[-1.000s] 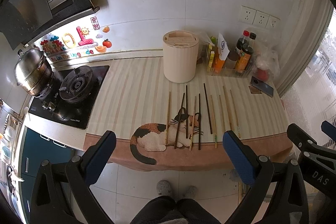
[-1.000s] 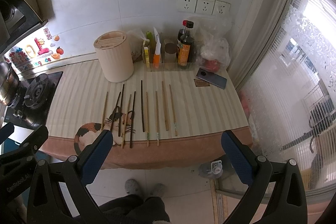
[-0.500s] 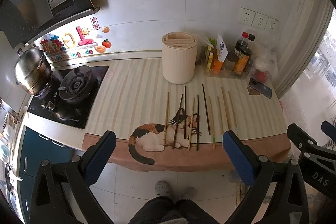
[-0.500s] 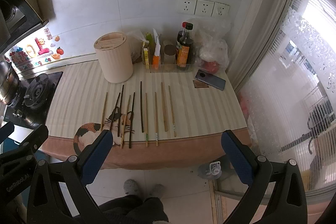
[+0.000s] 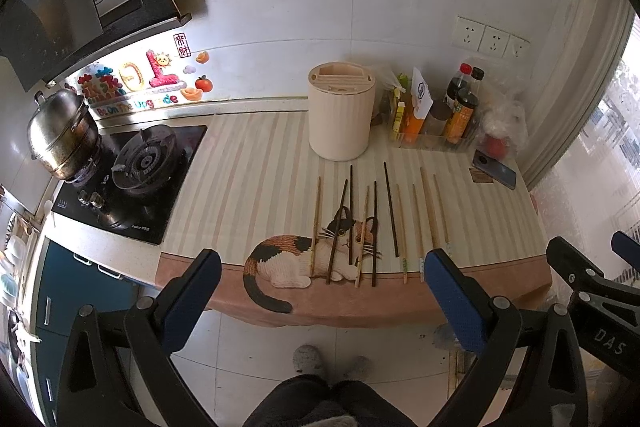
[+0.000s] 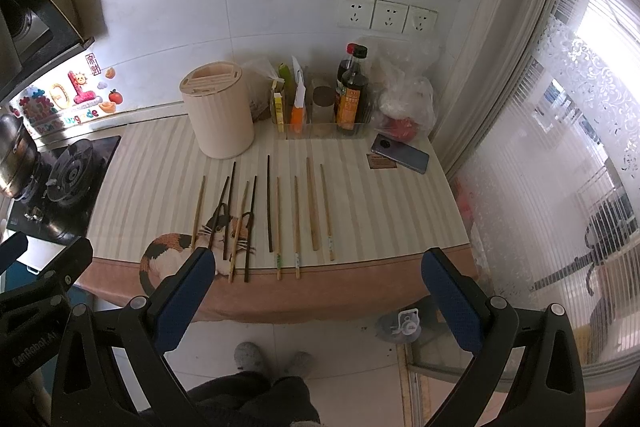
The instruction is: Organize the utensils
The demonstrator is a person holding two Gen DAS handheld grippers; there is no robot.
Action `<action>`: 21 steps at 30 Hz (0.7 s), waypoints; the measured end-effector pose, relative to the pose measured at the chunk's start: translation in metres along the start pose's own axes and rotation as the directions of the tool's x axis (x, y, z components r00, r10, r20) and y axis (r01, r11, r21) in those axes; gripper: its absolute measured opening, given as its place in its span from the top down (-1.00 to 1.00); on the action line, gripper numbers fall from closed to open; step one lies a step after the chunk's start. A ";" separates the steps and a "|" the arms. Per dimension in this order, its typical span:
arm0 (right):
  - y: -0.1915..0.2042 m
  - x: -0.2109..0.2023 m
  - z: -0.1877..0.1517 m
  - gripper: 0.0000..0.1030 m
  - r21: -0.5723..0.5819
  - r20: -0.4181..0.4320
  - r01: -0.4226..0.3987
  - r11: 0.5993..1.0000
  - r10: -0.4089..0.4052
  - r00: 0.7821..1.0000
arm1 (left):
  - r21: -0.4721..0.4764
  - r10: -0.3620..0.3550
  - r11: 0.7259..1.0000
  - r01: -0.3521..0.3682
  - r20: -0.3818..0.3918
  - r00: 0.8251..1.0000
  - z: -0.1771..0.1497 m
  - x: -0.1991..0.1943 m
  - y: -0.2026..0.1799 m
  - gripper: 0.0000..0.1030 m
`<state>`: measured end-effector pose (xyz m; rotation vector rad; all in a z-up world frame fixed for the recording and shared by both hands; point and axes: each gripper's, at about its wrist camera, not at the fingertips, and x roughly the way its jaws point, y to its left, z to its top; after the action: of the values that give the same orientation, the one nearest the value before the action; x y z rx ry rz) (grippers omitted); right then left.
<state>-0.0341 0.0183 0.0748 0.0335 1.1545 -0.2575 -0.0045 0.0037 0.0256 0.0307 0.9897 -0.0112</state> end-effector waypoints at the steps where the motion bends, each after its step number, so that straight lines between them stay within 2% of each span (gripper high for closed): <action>1: -0.001 -0.001 0.000 -1.00 0.000 0.001 0.000 1.000 0.000 1.000 | 0.000 -0.001 1.000 0.001 0.000 1.000 0.000 0.000 0.000 -1.00; 21: -0.006 -0.010 0.001 -1.00 -0.006 0.013 -0.005 1.000 0.005 1.000 | -0.008 -0.004 1.000 0.004 0.006 1.000 0.004 -0.006 -0.005 -1.00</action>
<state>-0.0385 0.0138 0.0852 0.0291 1.1420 -0.2491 -0.0045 -0.0012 0.0334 0.0217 0.9841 -0.0109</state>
